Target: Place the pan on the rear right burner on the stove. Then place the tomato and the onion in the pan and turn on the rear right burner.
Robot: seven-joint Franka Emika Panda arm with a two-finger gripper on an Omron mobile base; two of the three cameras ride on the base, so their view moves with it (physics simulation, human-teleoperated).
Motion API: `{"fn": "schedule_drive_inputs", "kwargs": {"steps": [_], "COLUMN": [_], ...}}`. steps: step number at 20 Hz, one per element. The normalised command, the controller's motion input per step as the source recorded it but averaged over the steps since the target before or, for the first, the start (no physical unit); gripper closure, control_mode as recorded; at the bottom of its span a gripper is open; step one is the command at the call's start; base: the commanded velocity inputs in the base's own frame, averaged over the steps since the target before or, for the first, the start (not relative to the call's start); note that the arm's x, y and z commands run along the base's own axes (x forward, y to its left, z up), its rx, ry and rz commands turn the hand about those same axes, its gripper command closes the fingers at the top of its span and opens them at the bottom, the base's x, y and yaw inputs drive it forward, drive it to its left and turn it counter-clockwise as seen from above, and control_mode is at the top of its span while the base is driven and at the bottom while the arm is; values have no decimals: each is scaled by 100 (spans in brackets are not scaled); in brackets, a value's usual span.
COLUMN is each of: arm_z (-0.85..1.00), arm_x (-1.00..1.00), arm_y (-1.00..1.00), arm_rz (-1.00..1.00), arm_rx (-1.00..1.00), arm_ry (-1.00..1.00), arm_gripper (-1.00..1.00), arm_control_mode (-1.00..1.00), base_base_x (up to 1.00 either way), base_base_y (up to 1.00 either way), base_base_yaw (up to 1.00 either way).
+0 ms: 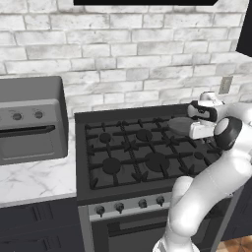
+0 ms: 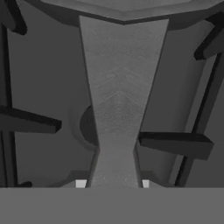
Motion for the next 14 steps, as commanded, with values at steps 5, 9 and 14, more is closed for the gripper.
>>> {"fn": "schedule_drive_inputs", "kwargs": {"steps": [5,9,14], "arm_z": [-14,-12,-17], "arm_x": [43,7,0], "arm_y": [0,0,0], "arm_rz": [-1,-2,-6], "arm_rx": [0,-2,-5], "arm_ry": [0,0,3], "arm_gripper": [100,100,100], "arm_control_mode": [-100,-100,-100], "base_base_x": [0,0,0], "base_base_y": [0,0,0], "base_base_yaw": [0,0,0]}}
